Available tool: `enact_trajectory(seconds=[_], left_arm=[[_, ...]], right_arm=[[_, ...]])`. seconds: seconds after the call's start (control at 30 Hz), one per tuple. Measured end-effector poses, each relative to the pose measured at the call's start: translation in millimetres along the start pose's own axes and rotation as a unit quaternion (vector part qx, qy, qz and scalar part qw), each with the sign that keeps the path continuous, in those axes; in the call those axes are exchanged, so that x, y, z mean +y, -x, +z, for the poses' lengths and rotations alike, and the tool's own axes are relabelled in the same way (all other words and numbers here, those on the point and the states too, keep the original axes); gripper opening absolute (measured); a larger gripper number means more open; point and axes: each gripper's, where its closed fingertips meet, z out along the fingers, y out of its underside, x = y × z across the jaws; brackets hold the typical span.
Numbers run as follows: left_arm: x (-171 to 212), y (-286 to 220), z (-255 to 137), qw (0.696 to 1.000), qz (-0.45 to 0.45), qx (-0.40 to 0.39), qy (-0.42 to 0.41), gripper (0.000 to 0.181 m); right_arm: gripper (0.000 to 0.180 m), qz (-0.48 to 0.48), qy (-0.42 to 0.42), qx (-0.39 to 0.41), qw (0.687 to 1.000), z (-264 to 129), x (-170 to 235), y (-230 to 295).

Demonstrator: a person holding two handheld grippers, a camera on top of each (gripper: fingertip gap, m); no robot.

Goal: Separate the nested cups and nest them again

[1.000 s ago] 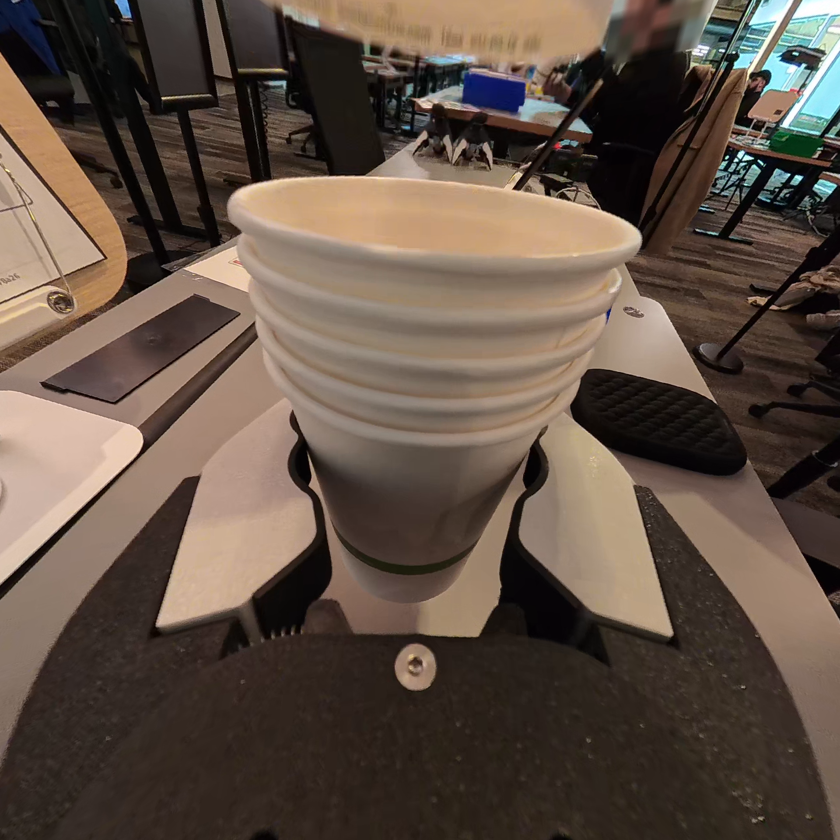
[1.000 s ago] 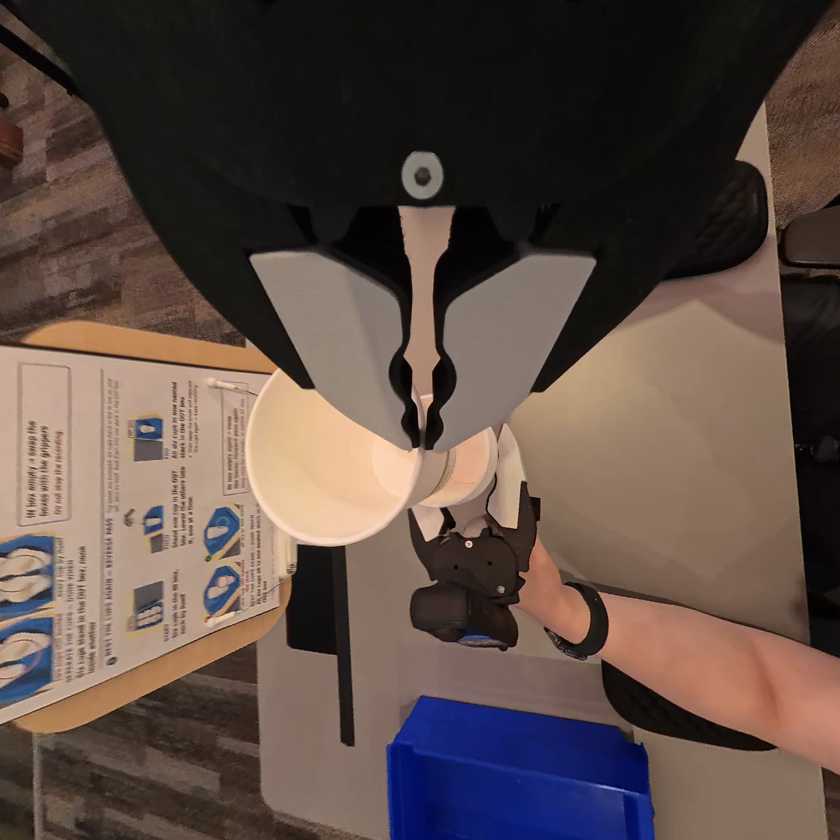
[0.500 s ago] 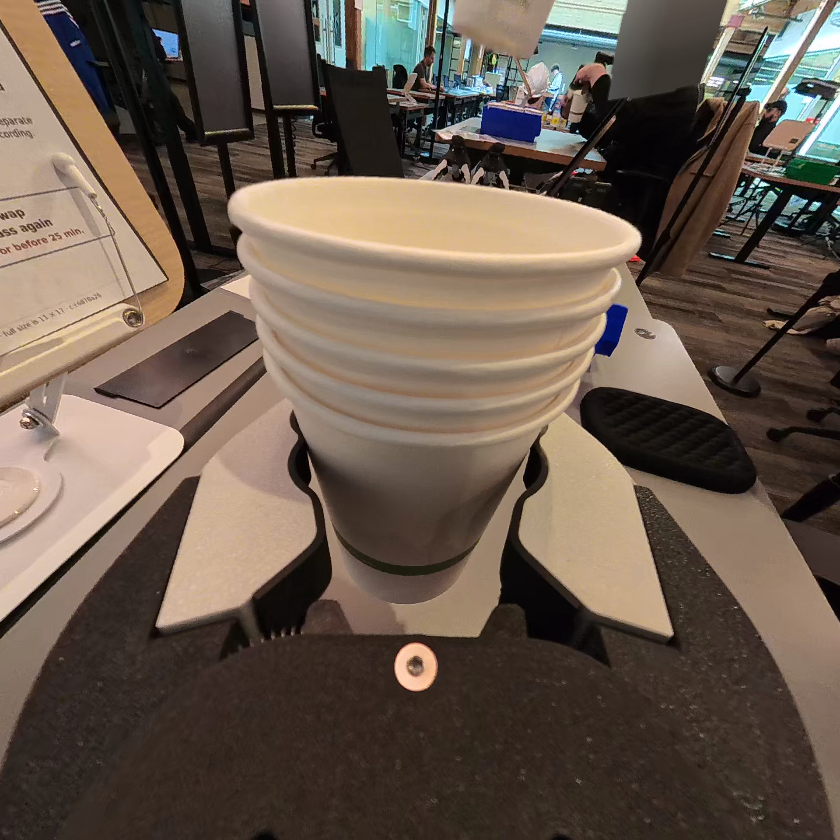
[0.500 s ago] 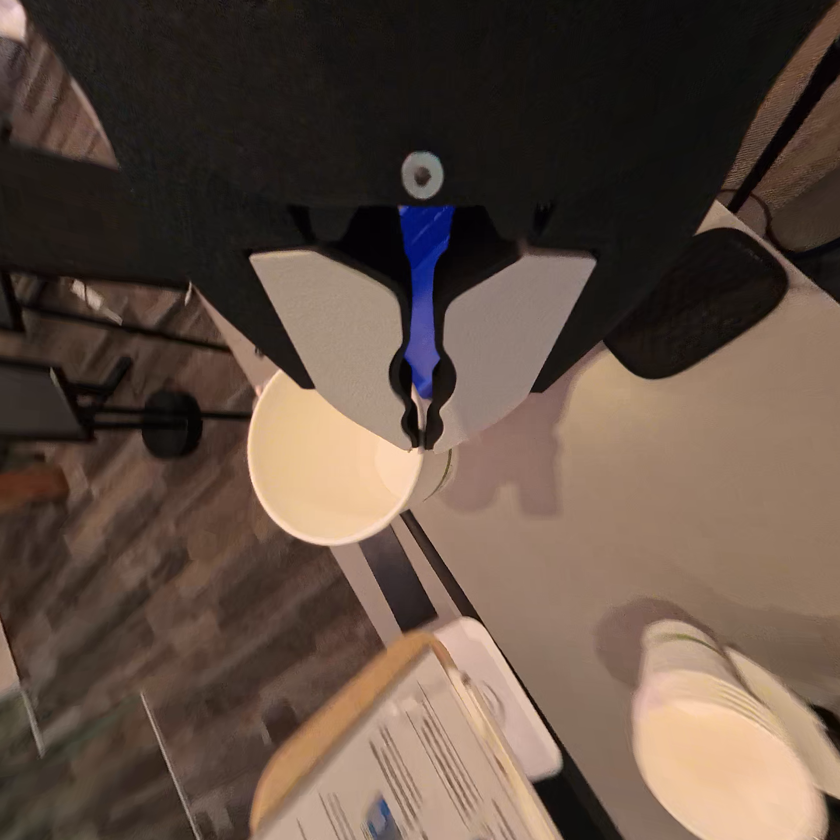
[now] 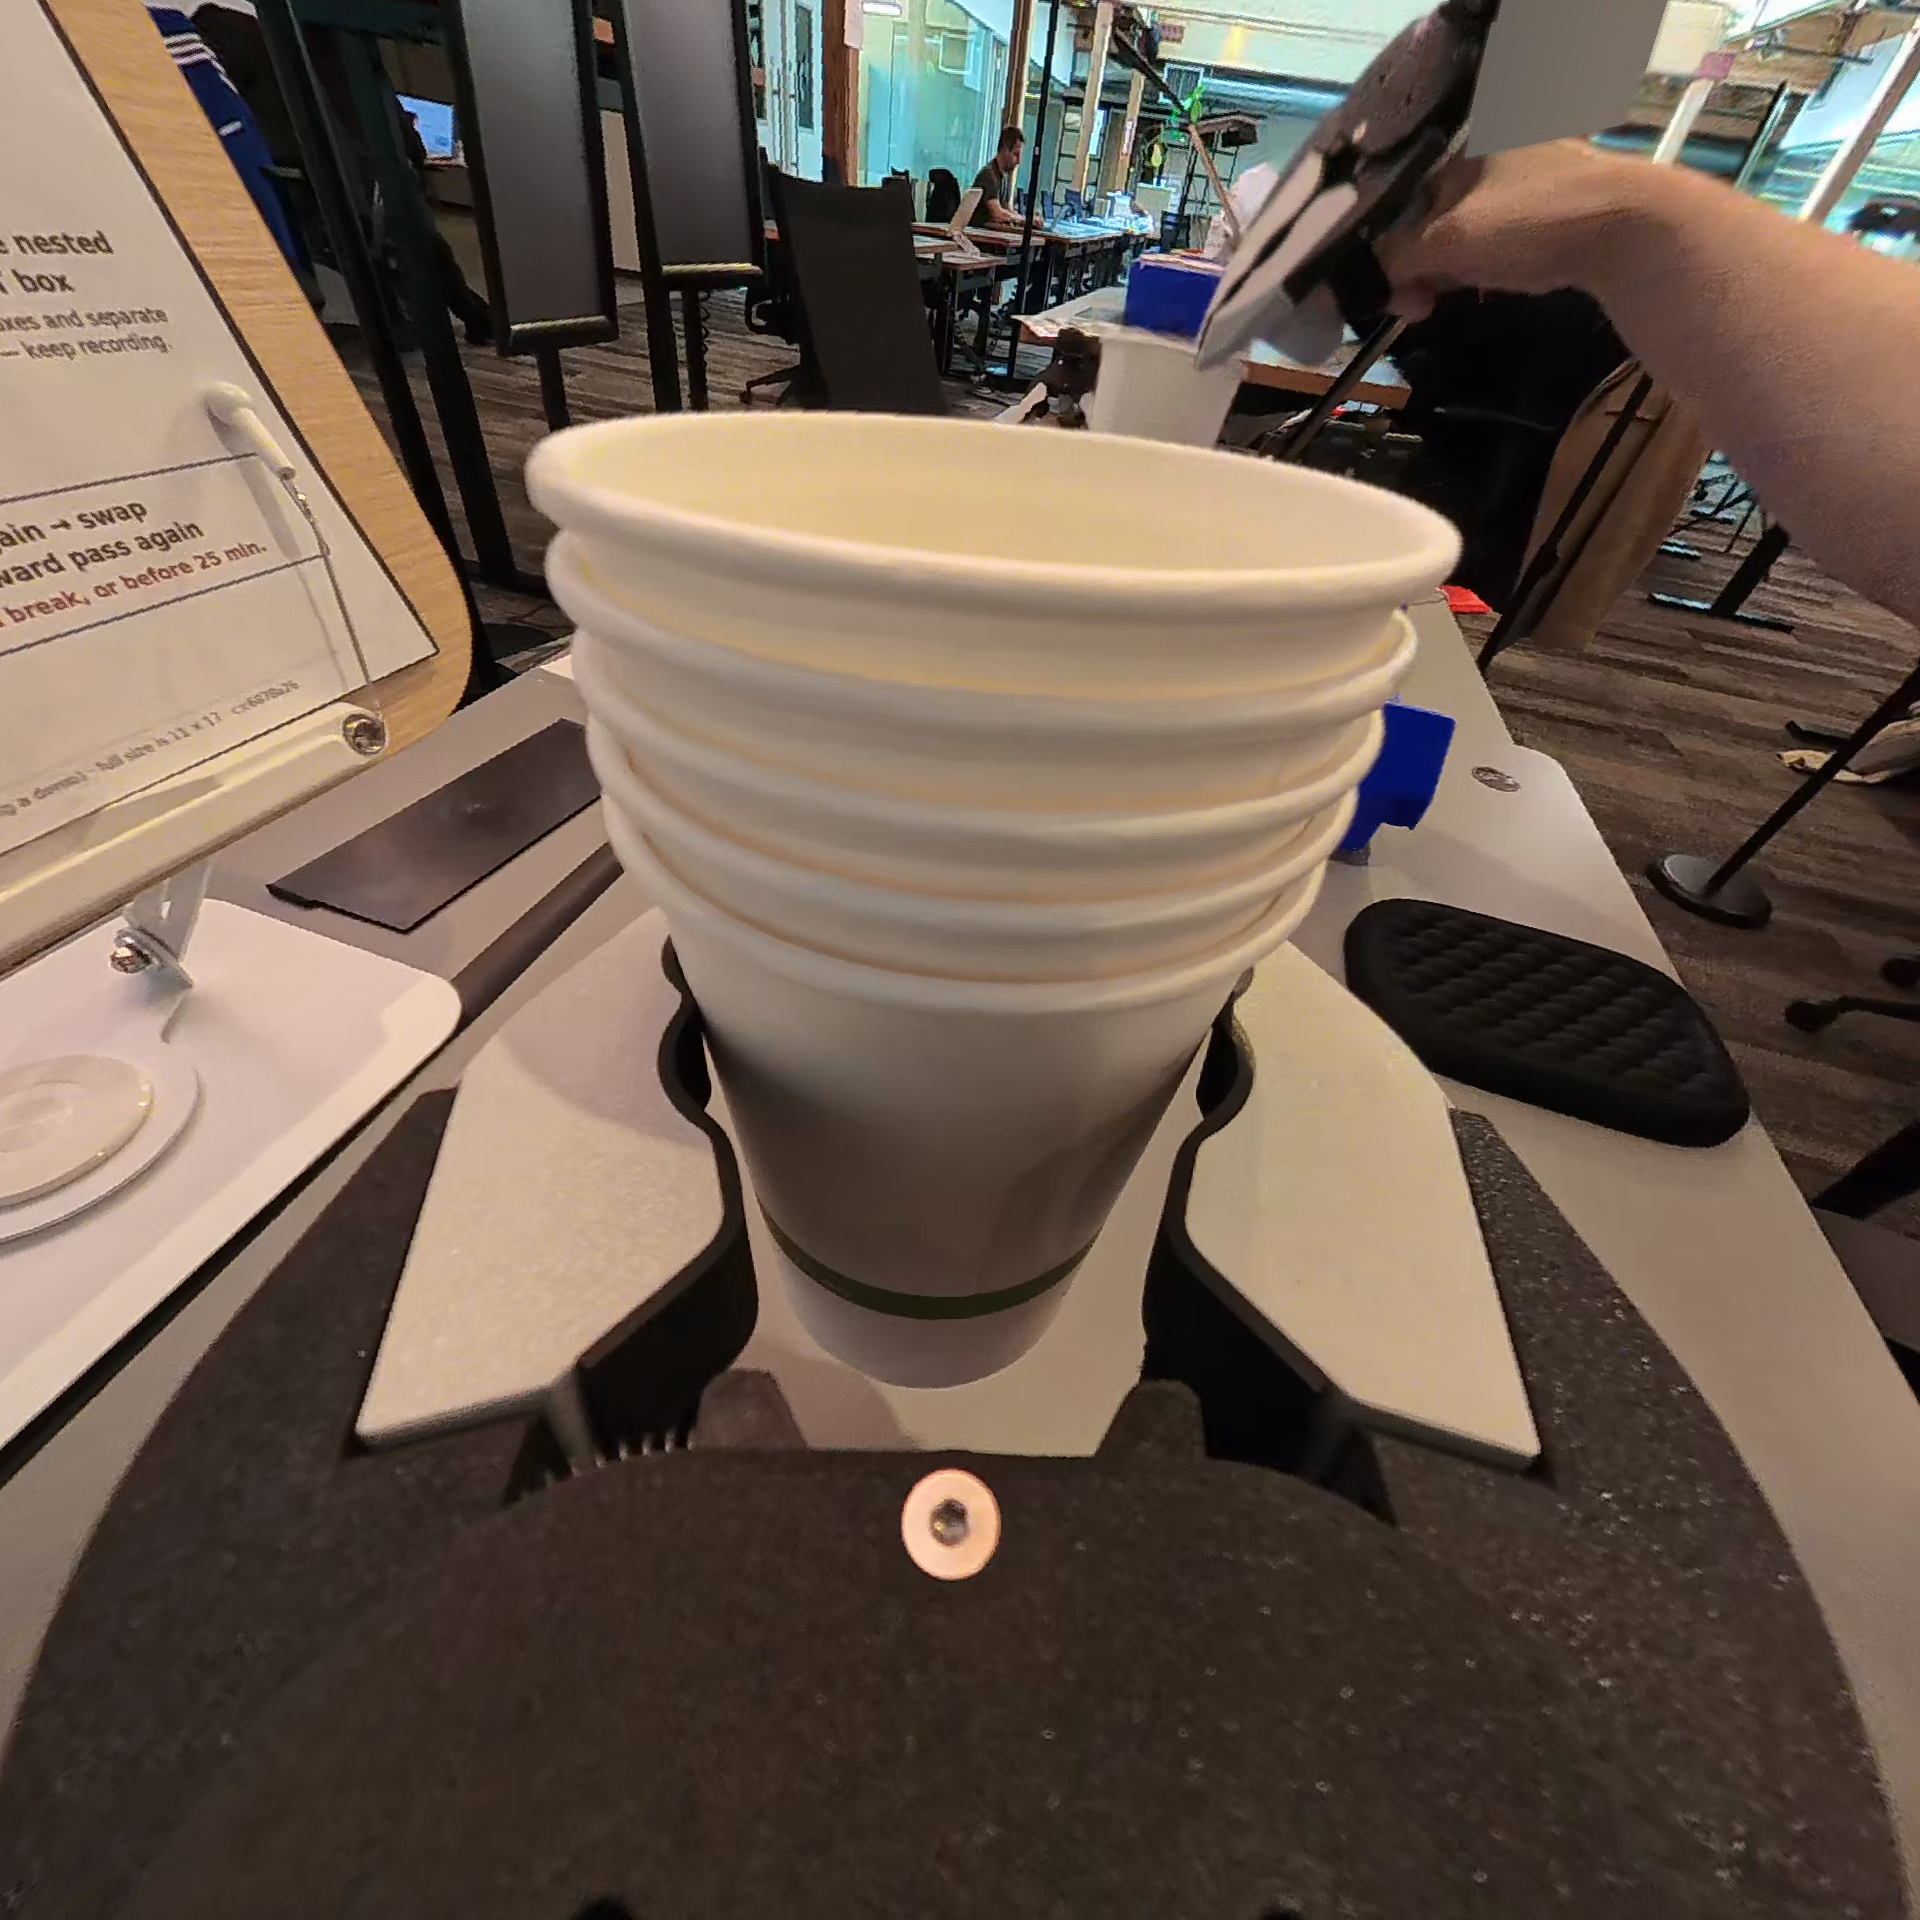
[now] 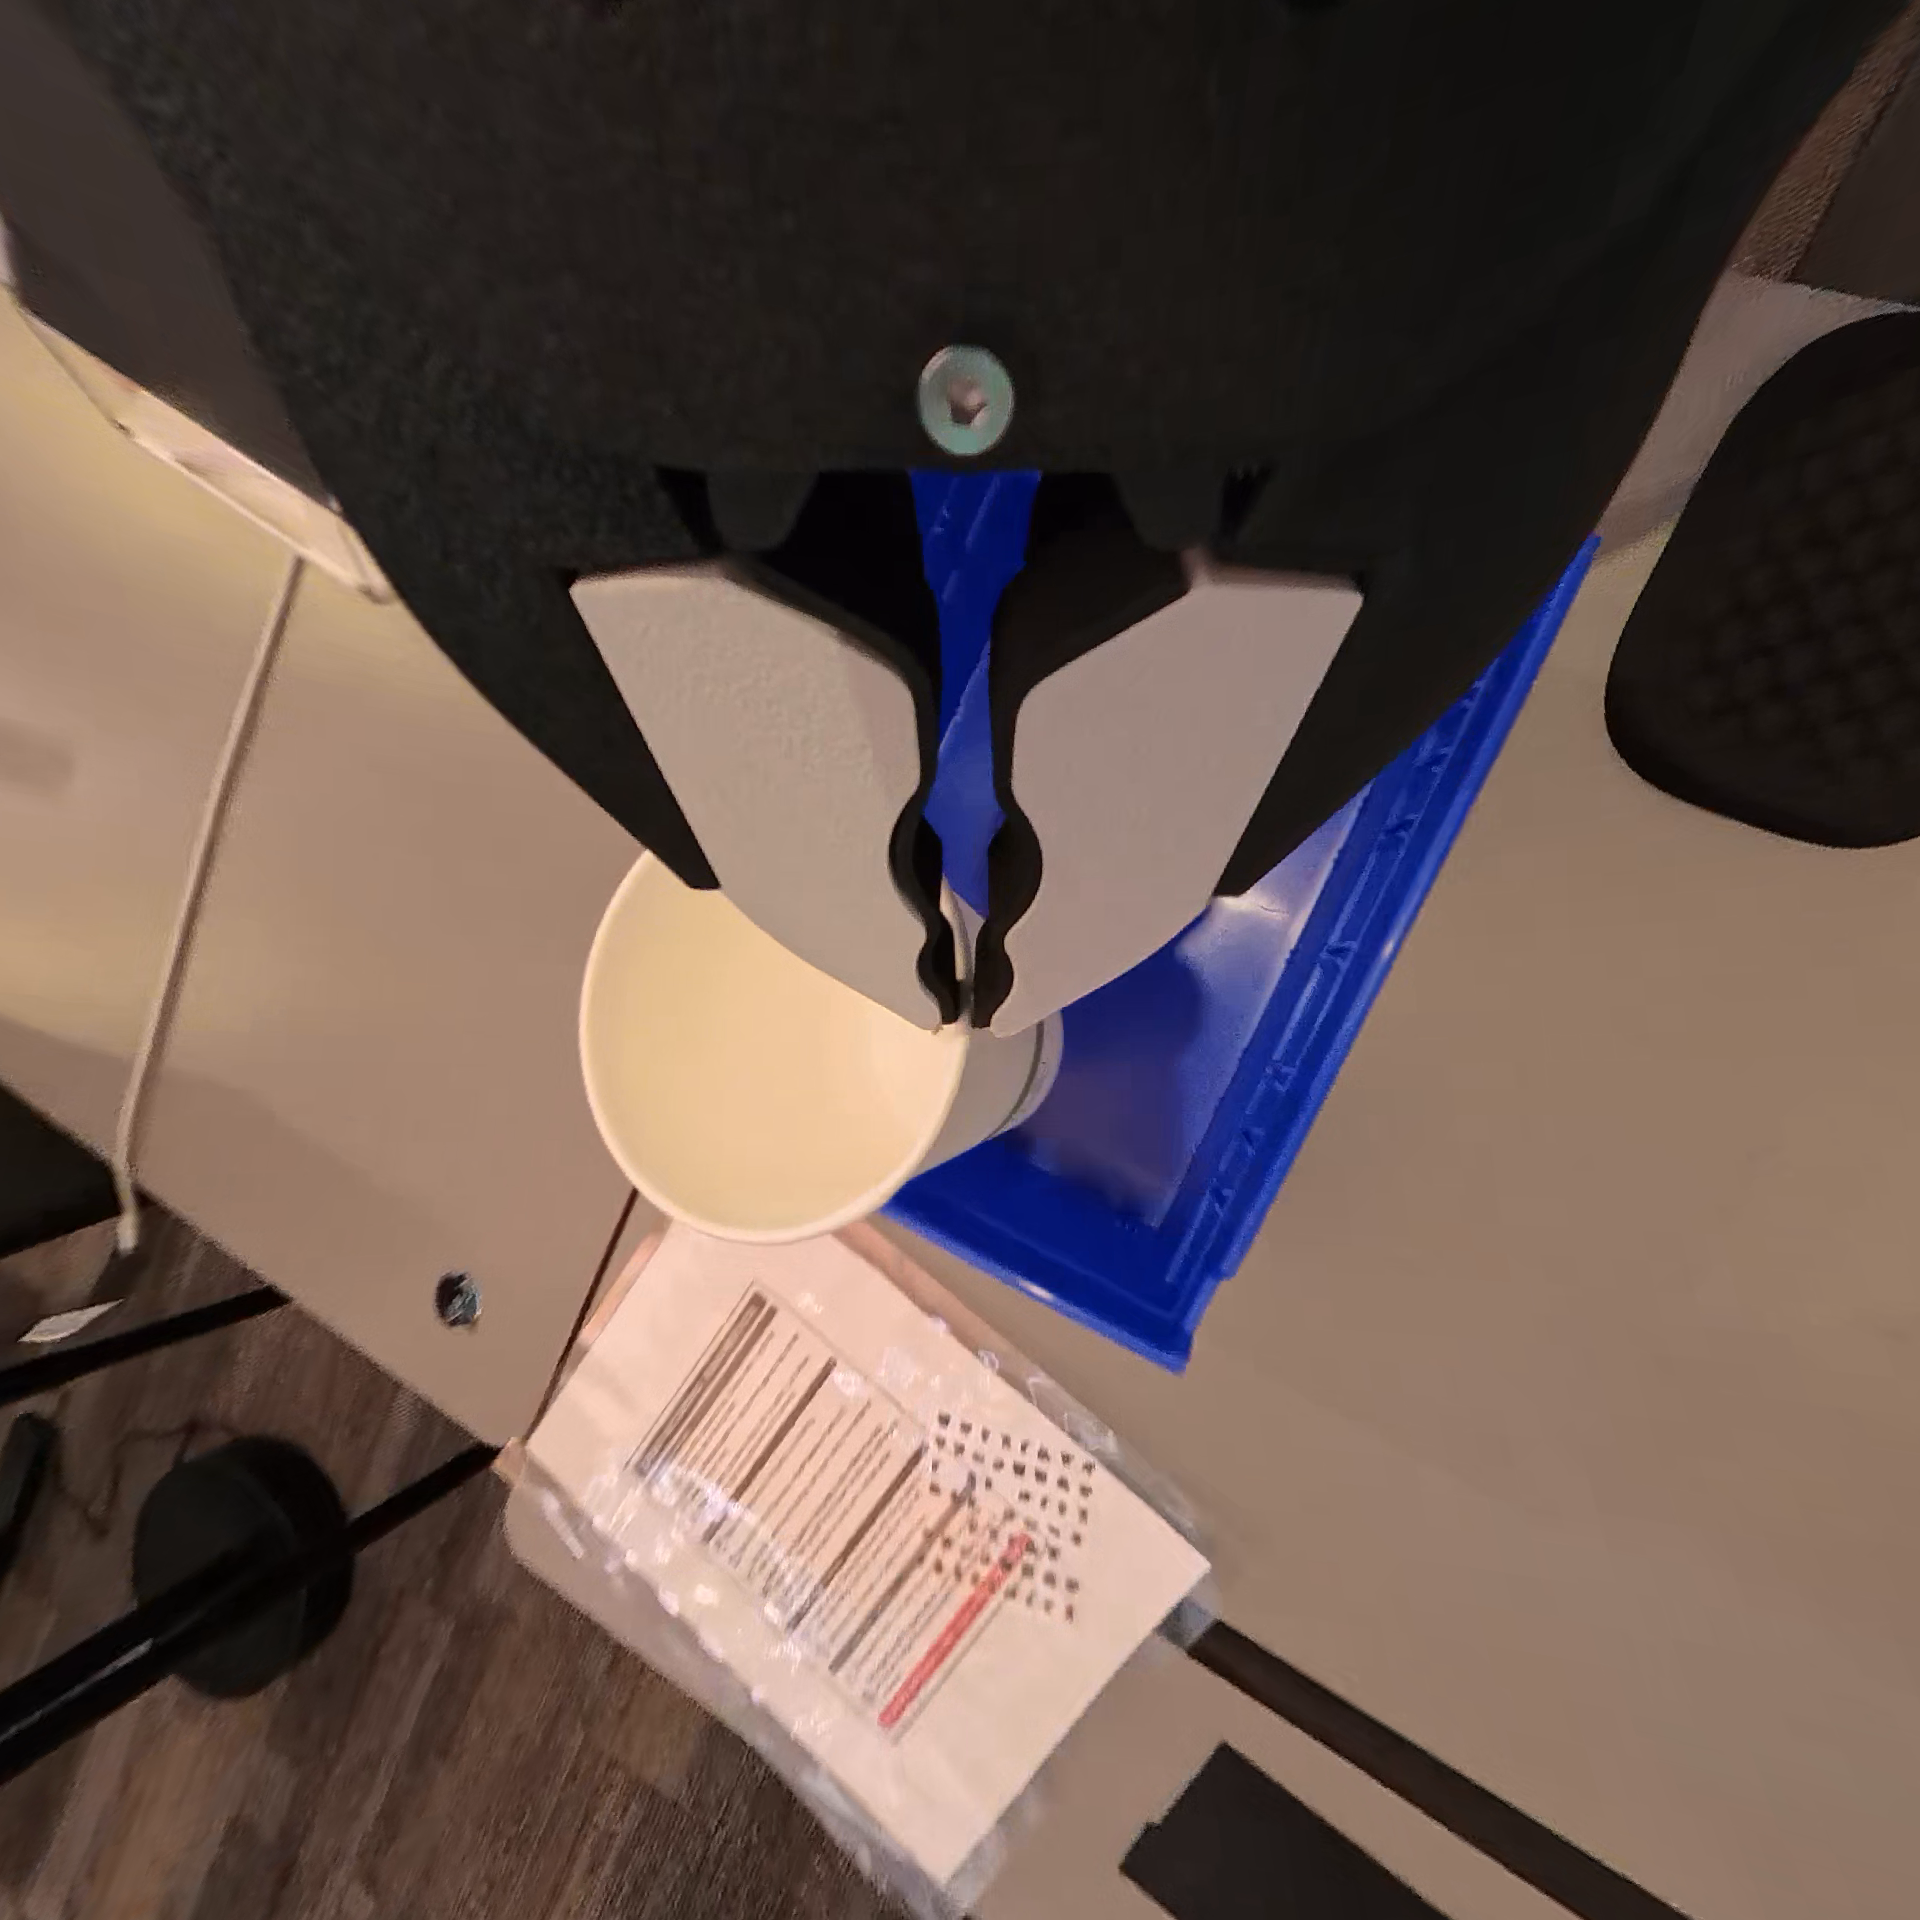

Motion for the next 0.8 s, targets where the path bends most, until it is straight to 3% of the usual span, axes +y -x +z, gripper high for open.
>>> enact_trajectory(seconds=[0.37,0.8], left_arm=[[2,2,1,1.0,0.001,-0.004,0.006,0.094],[6,1,3,1.0,0.003,-0.003,0.015,0.093]], right_arm=[[0.003,-0.002,0.047,0.026,0.999,75,64,-9],[0.003,-0.026,0.062,0.065,0.996,101,72,-13]])
